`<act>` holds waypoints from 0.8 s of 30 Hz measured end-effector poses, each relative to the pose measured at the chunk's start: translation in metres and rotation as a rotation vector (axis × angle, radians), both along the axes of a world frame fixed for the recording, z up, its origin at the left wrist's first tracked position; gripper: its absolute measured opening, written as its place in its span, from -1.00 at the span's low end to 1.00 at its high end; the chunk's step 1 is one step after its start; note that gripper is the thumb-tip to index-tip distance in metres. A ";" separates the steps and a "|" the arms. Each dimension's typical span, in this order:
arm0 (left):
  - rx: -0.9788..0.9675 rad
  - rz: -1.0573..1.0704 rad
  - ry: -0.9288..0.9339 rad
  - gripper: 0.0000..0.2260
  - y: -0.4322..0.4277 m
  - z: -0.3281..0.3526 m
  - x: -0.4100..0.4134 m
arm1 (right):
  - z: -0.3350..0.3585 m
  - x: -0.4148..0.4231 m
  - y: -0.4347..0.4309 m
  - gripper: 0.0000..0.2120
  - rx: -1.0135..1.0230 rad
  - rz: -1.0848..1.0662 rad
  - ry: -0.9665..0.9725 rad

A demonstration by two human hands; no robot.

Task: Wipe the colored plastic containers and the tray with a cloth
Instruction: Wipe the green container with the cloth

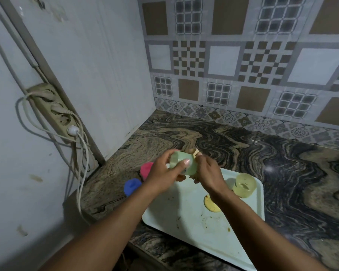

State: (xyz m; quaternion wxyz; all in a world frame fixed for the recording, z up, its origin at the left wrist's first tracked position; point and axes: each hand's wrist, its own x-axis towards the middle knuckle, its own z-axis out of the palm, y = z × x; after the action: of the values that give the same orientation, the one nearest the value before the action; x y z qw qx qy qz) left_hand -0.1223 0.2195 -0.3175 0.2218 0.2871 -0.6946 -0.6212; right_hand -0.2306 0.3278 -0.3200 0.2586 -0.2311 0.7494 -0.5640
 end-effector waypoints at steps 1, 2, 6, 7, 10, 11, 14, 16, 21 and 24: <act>-0.039 -0.036 -0.003 -0.67 -0.005 0.001 -0.001 | 0.000 0.000 -0.005 -0.59 0.009 -0.006 0.020; -0.108 -0.099 -0.024 -0.66 -0.012 0.001 -0.001 | 0.002 -0.001 -0.011 -0.59 0.020 -0.014 -0.007; -0.001 -0.226 -0.006 -0.60 -0.038 0.006 0.001 | 0.010 -0.017 -0.026 -0.70 0.071 -0.094 -0.494; 0.149 -0.187 0.042 -0.63 -0.046 0.008 0.001 | 0.012 -0.021 -0.029 -0.71 0.048 -0.141 -0.613; 0.621 -0.069 0.167 -0.70 -0.072 0.016 0.001 | 0.019 -0.027 -0.034 -0.68 -0.091 -0.257 -0.711; 0.701 -0.055 0.161 -0.62 -0.080 0.017 0.002 | 0.021 -0.026 -0.036 -0.67 -0.138 -0.262 -0.653; 0.699 -0.110 0.067 -0.49 -0.098 0.014 0.001 | 0.023 -0.006 -0.052 -0.66 -0.236 -0.233 -0.221; 0.700 -0.131 0.051 -0.54 -0.102 0.011 -0.005 | 0.017 0.013 -0.064 -0.69 -0.257 -0.108 0.255; 0.715 -0.119 0.056 -0.64 -0.115 0.010 -0.009 | -0.013 0.009 -0.087 -0.74 -0.182 0.008 0.614; 0.597 -0.072 -0.005 -0.70 -0.129 0.010 -0.010 | -0.014 -0.007 -0.087 -0.75 -0.056 -0.074 0.077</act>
State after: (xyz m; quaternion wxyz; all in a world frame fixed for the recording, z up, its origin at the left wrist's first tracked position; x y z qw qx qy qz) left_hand -0.1325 0.0909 -0.3070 0.1039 0.3163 -0.4915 -0.8047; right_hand -0.2380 0.2411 -0.3344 0.2018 -0.2318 0.7507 -0.5848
